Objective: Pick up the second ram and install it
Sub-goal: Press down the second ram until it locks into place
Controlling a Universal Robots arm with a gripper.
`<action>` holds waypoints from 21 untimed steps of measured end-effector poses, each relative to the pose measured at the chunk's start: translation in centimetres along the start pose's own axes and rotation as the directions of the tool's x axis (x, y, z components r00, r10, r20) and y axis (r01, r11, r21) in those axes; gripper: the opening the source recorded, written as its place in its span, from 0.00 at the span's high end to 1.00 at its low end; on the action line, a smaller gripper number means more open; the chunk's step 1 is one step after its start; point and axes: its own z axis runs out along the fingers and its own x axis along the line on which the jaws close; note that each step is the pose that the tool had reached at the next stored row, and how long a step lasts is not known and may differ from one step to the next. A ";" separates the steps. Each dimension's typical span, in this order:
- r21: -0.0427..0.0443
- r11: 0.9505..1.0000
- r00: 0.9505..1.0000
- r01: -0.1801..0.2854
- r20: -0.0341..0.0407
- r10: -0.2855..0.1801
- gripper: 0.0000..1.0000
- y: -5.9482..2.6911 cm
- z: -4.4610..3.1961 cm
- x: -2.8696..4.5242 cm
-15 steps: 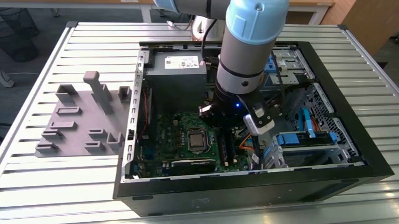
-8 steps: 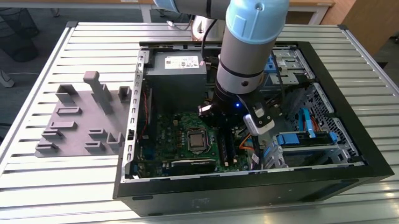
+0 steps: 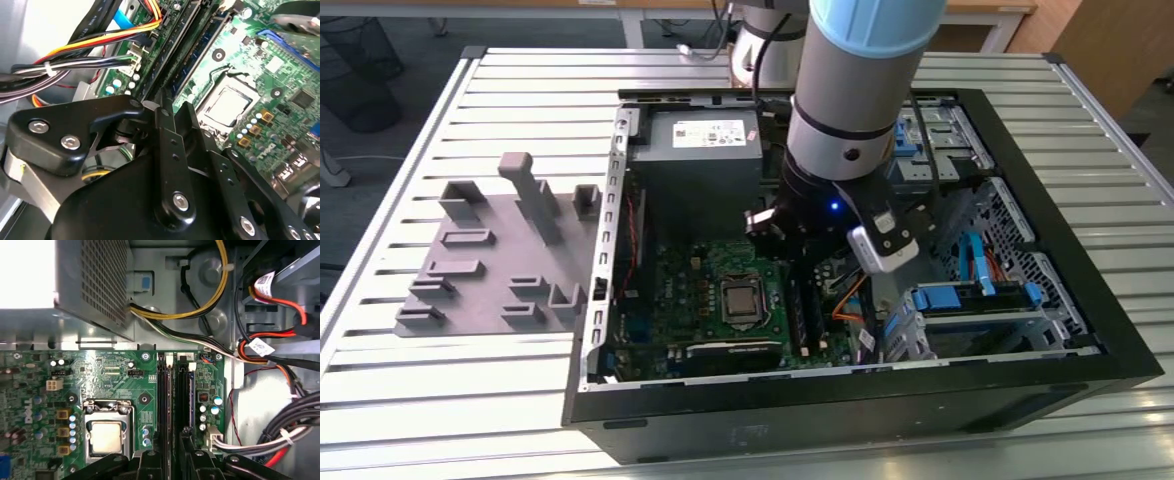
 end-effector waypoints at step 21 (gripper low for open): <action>0.000 1.000 1.000 0.000 0.000 0.000 0.89 0.01 0.59 -0.01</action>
